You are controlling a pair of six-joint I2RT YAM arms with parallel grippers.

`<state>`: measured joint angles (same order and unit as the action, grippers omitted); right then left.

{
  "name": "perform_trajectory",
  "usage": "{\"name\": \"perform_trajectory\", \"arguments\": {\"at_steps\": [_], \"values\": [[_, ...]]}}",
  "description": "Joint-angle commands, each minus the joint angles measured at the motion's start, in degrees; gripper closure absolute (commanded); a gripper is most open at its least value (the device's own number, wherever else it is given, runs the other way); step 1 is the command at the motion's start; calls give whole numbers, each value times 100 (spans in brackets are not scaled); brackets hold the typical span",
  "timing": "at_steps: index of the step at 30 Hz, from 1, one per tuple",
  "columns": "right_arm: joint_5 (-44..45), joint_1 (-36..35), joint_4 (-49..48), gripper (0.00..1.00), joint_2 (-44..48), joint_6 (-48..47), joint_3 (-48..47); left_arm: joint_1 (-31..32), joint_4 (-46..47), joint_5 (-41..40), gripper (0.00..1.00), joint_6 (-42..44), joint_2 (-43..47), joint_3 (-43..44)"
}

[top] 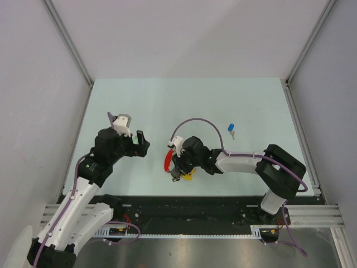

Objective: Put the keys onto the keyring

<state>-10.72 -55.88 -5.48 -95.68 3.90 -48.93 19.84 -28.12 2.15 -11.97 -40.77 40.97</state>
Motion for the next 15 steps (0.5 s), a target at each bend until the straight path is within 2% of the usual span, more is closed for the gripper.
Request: {"name": "perform_trajectory", "arguments": {"at_steps": [1, 4, 6, 8, 11, 15], "values": [[386, 156, -42, 59, 155, -372, -476, -50, 61, 189, 0, 291, 105, -37], [579, 314, -59, 54, -73, -670, -696, -50, 61, 180, 0, 291, 122, -37], [772, 341, -6, 48, -319, -864, -872, -50, 52, 171, 0, 291, 122, -37], [1045, 341, 90, 36, -538, -1136, -1162, -50, 52, 163, 0, 291, 122, -37], [1379, 341, 266, 28, -1013, -1382, -1513, -50, 52, 163, 0, 291, 131, -37], [1669, 323, 293, 23, -1400, -1568, -1699, -50, 52, 154, 0, 291, 122, -37]]}}
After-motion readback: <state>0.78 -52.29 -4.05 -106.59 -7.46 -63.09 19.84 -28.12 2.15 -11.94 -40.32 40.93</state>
